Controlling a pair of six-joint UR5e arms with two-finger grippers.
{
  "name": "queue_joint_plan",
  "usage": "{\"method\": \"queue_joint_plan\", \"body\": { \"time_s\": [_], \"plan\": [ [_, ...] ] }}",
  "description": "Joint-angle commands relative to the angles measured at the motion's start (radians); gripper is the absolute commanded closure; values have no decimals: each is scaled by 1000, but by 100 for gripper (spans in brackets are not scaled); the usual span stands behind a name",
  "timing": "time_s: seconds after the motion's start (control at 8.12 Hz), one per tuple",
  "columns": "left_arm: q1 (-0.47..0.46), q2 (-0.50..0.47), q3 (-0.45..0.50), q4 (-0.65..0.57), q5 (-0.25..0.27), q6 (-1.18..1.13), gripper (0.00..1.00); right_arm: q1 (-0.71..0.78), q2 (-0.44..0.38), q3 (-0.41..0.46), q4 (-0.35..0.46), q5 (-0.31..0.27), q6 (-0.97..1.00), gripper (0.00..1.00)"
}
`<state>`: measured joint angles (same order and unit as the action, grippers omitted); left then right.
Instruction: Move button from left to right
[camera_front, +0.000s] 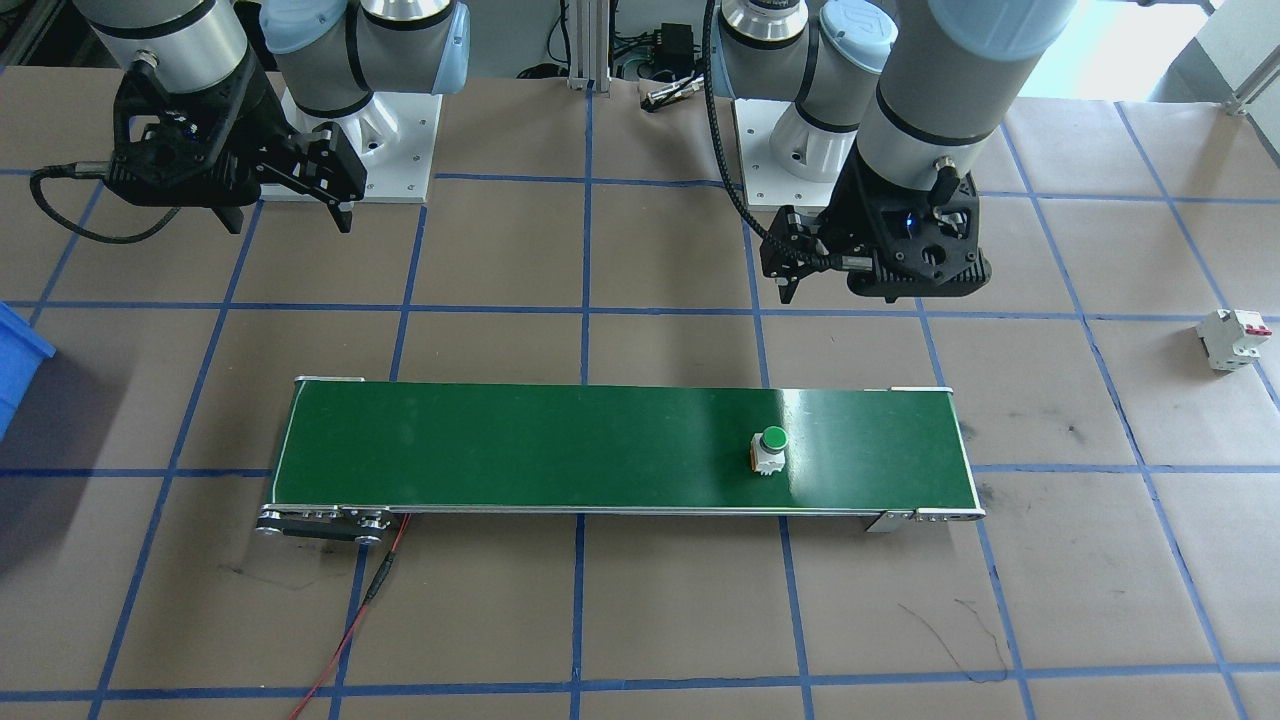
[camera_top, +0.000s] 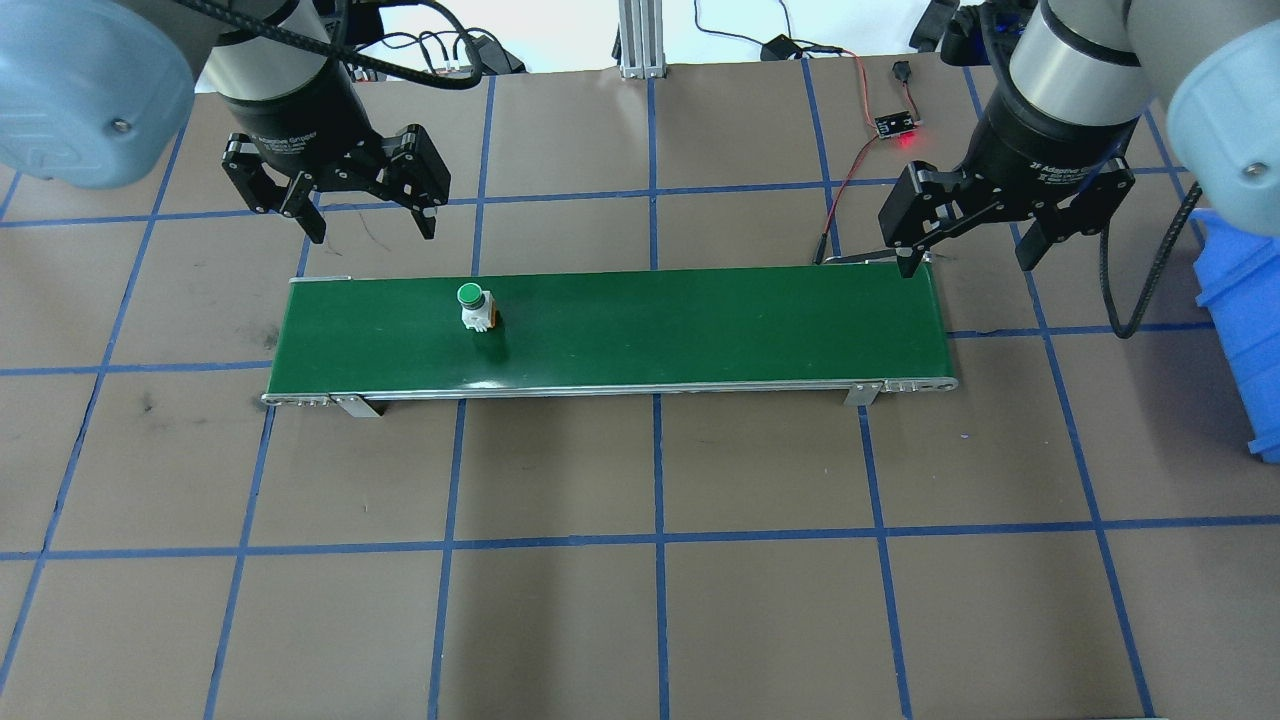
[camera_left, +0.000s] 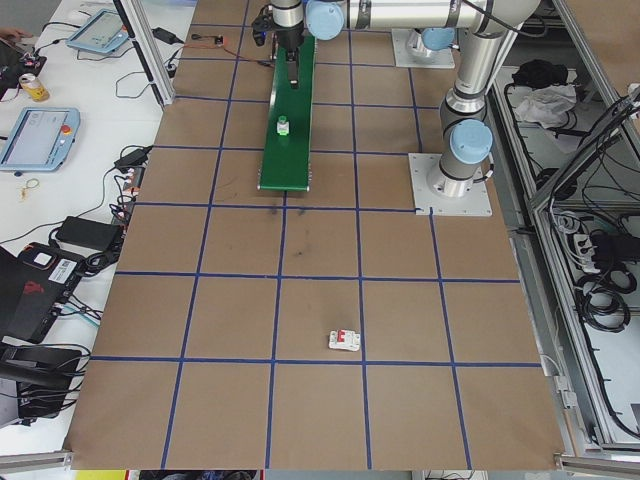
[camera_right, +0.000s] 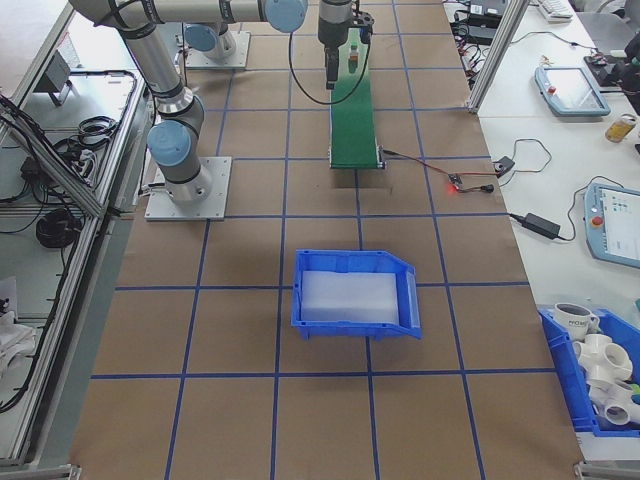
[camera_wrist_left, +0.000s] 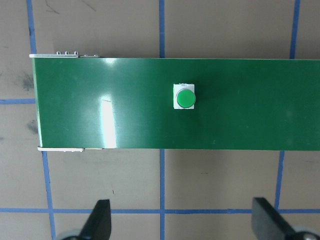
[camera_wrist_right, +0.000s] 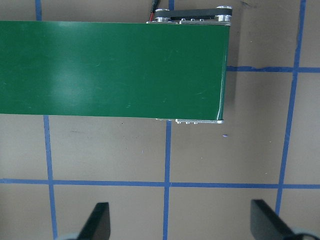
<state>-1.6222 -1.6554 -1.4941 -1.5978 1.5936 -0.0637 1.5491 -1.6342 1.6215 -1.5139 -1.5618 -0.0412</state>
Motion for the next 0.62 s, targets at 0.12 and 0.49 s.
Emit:
{"method": "queue_joint_plan", "body": {
  "time_s": [0.12,0.49],
  "plan": [
    [-5,41,18,-14,2,4,0,0,101,30,-101,3,-77,0],
    [-4,46,29,-14,3,31,0,-4,279,87,-384,23,-75,1]
  ]
}}
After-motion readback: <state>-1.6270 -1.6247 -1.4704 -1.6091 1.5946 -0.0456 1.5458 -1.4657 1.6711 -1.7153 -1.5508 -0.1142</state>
